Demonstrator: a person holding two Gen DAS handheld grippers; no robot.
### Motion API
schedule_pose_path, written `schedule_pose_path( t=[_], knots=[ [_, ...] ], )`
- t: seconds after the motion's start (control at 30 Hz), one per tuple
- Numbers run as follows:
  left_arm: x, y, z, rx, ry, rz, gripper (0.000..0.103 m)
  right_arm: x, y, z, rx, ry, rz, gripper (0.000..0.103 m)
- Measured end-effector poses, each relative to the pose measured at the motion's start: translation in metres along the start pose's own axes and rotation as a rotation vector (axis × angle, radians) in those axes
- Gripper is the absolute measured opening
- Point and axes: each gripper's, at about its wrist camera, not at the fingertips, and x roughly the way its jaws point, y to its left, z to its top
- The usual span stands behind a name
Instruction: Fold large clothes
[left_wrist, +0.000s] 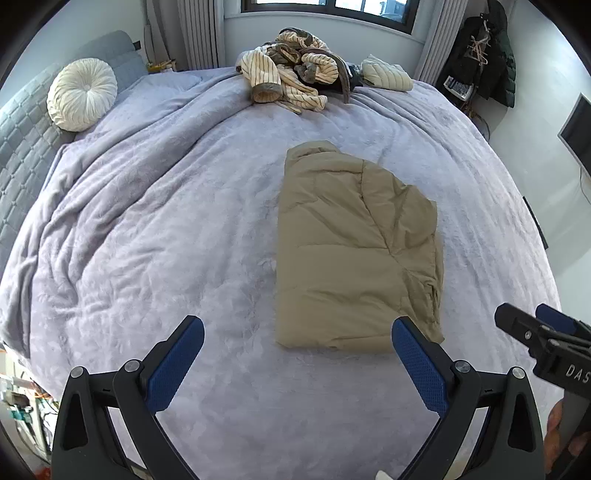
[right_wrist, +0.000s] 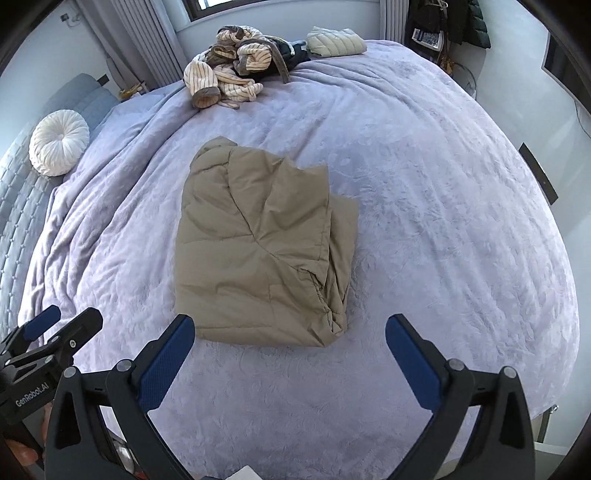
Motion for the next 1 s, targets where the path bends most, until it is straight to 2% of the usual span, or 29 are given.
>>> schedule_pose_path(
  t=[1.0],
  knots=[
    [0.0038, -0.0003, 0.0003, 0.003, 0.014, 0.034, 0.102, 0.0014, -0.0037, 0.0036, 0.009, 0.01, -0.003, 0.103]
  ],
)
